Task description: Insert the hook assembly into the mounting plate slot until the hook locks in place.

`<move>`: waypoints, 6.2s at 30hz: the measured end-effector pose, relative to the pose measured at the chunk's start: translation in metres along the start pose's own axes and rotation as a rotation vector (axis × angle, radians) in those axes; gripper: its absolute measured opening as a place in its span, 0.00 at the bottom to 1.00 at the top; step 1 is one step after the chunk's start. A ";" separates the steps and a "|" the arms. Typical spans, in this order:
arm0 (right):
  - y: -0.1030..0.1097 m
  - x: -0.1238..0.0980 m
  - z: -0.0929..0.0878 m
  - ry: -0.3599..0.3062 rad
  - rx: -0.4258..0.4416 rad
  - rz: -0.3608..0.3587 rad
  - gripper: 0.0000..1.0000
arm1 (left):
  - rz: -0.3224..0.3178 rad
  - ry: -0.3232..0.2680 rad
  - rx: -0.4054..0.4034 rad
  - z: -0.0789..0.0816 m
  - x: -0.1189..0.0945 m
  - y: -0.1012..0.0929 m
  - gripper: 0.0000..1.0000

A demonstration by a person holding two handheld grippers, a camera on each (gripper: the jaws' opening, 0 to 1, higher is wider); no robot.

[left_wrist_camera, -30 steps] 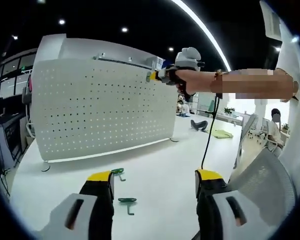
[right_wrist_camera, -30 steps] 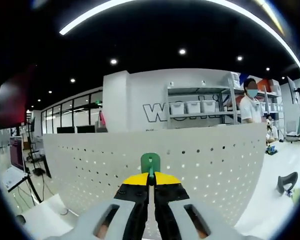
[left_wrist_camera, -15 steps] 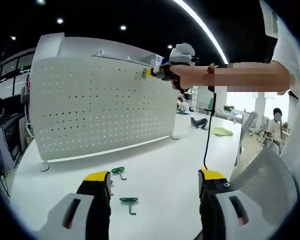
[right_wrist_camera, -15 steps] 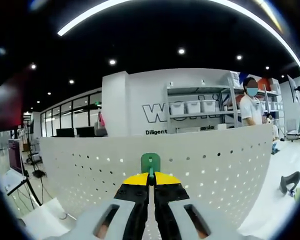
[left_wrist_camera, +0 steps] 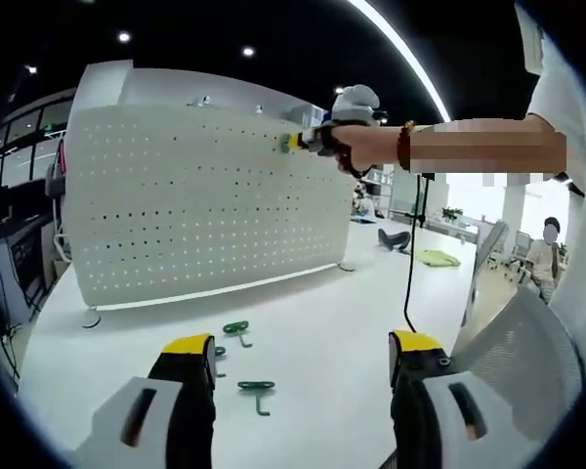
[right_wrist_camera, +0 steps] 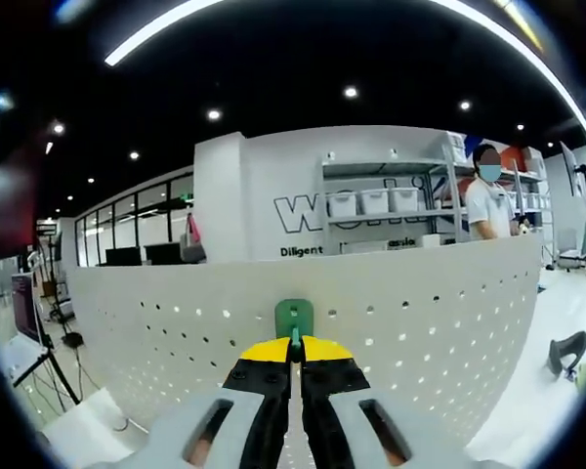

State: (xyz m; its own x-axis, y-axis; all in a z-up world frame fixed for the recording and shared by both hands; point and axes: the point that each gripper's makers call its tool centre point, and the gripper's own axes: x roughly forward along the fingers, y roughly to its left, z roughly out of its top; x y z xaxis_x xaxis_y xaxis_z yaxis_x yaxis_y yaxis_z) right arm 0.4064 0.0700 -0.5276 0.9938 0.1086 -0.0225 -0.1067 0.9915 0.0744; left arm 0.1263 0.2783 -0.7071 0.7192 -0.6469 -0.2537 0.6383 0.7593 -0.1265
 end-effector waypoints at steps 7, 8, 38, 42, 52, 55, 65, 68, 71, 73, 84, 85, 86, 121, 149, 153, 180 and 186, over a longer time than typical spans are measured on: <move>-0.002 0.005 -0.006 0.014 -0.011 -0.012 0.01 | 0.004 0.007 -0.005 -0.002 0.000 0.002 0.74; -0.003 0.005 -0.006 0.015 -0.014 -0.015 0.01 | 0.005 0.007 -0.005 -0.003 0.000 0.002 0.74; 0.006 0.003 -0.005 0.016 -0.066 -0.009 0.06 | -0.007 0.040 0.001 -0.005 0.006 0.001 0.73; 0.007 0.006 0.000 0.006 -0.086 0.002 0.06 | -0.011 0.045 -0.003 -0.006 0.007 0.000 0.73; 0.006 0.001 -0.004 0.013 -0.073 0.017 0.09 | -0.006 0.059 0.005 -0.008 0.010 0.003 0.71; 0.005 -0.002 -0.004 0.009 -0.068 0.021 0.10 | 0.008 0.066 -0.024 -0.012 0.010 0.008 0.68; 0.002 -0.020 -0.018 0.014 -0.053 0.029 0.11 | 0.002 0.104 -0.021 -0.023 0.011 0.007 0.66; 0.004 -0.026 -0.027 0.027 -0.061 0.039 0.11 | -0.003 0.120 -0.004 -0.026 0.012 0.006 0.67; 0.005 -0.033 -0.035 0.031 -0.051 0.046 0.11 | -0.003 0.142 0.010 -0.030 0.012 0.006 0.66; 0.006 -0.038 -0.041 0.039 -0.041 0.052 0.11 | -0.003 0.145 0.017 -0.031 0.012 0.006 0.65; 0.026 -0.063 -0.077 0.096 -0.021 0.148 0.11 | -0.039 0.214 0.082 -0.040 0.011 0.010 0.54; 0.026 -0.064 -0.079 0.098 -0.025 0.151 0.11 | -0.030 0.246 0.116 -0.044 0.011 0.013 0.54; 0.030 -0.067 -0.084 0.112 -0.046 0.161 0.11 | -0.033 0.243 0.111 -0.044 0.013 0.013 0.54; 0.047 -0.149 -0.151 0.234 0.053 0.303 0.11 | -0.124 0.384 0.199 -0.076 0.052 0.022 0.33; 0.045 -0.186 -0.195 0.344 0.126 0.290 0.10 | -0.128 0.505 0.380 -0.094 0.074 0.045 0.18; 0.044 -0.186 -0.195 0.342 0.139 0.284 0.09 | -0.134 0.515 0.399 -0.096 0.078 0.046 0.17; 0.042 -0.186 -0.200 0.358 0.148 0.277 0.09 | -0.134 0.595 0.298 -0.114 0.078 0.049 0.02; 0.045 -0.187 -0.199 0.356 0.147 0.287 0.09 | -0.142 0.588 0.217 -0.115 0.076 0.043 0.01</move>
State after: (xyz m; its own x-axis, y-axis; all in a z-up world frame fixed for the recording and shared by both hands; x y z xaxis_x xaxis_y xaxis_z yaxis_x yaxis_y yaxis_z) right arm 0.2100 0.1090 -0.7188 0.8500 0.4195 -0.3185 -0.3443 0.9002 0.2667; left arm 0.1772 0.2697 -0.8418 0.3921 -0.5461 -0.7403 0.8015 0.5977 -0.0164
